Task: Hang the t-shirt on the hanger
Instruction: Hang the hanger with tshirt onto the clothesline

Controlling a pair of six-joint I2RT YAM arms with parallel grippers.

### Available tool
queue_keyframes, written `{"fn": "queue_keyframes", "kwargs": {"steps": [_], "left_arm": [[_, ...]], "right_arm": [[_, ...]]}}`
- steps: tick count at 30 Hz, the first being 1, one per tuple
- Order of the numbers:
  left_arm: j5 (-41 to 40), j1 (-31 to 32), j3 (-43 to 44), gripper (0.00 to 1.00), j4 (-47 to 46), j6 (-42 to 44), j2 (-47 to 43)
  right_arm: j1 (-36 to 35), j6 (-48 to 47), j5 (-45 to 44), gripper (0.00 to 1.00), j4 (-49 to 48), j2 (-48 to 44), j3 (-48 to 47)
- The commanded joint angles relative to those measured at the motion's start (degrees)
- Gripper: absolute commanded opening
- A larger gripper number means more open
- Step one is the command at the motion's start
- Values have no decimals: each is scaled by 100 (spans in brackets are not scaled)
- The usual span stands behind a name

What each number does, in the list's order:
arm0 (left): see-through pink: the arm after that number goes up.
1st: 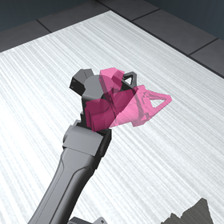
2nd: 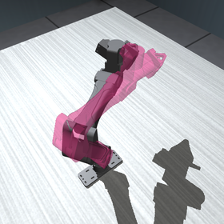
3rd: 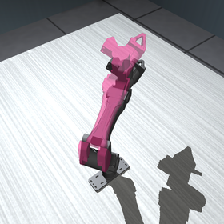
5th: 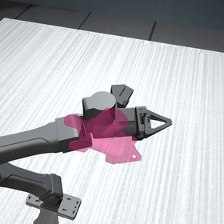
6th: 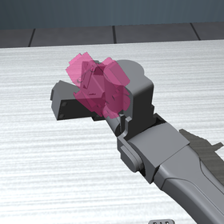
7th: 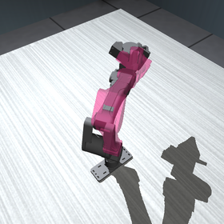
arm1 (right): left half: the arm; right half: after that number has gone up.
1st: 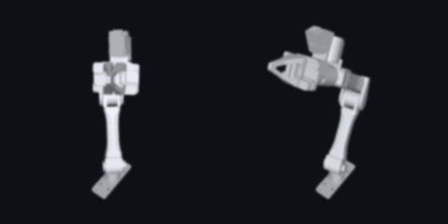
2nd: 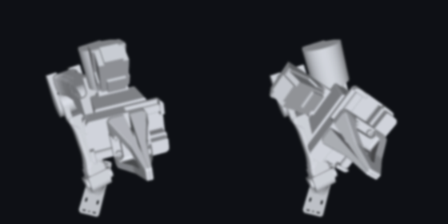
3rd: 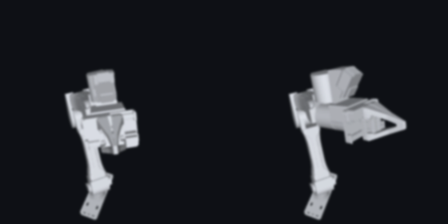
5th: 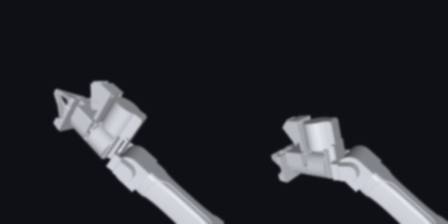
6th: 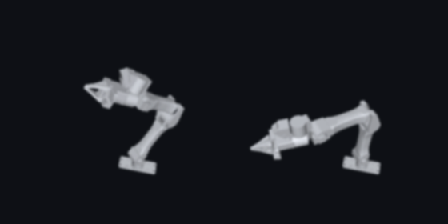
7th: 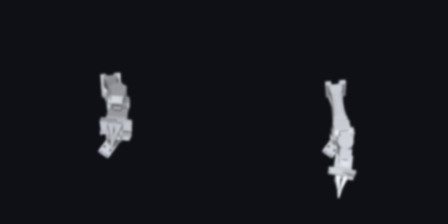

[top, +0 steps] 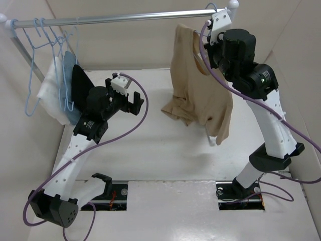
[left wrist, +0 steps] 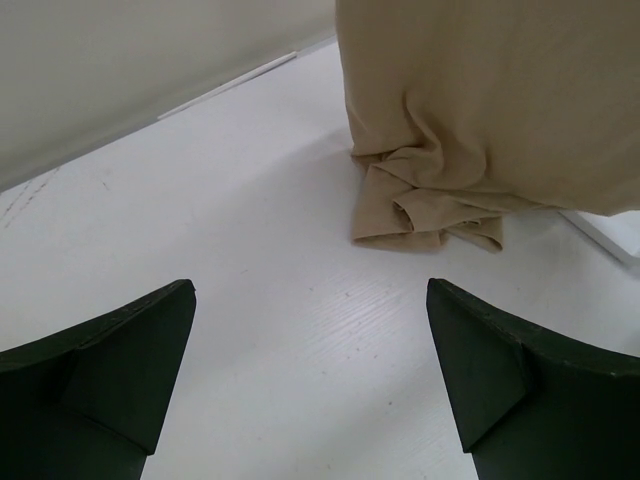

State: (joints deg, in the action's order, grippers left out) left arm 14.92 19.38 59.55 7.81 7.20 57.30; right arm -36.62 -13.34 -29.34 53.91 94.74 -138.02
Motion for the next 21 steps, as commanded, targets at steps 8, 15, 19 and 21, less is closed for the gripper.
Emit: {"fn": "queue_keyframes", "kwargs": {"steps": [8, 15, 19, 21], "left_arm": [[178, -22, -277, 100, -289, -61, -289], [230, -22, -382, 100, -289, -114, -342], [231, -22, -383, 100, -289, -62, -395], [231, -22, -383, 100, -289, -61, -395]], "right_arm": [[59, 332, 296, 0, -645, -535, 925], [59, 438, 570, 56, -592, -983, 1145], [59, 324, 718, 86, -644, -1378, 1330], [111, 140, 921, 100, -706, -1693, 1558]]}}
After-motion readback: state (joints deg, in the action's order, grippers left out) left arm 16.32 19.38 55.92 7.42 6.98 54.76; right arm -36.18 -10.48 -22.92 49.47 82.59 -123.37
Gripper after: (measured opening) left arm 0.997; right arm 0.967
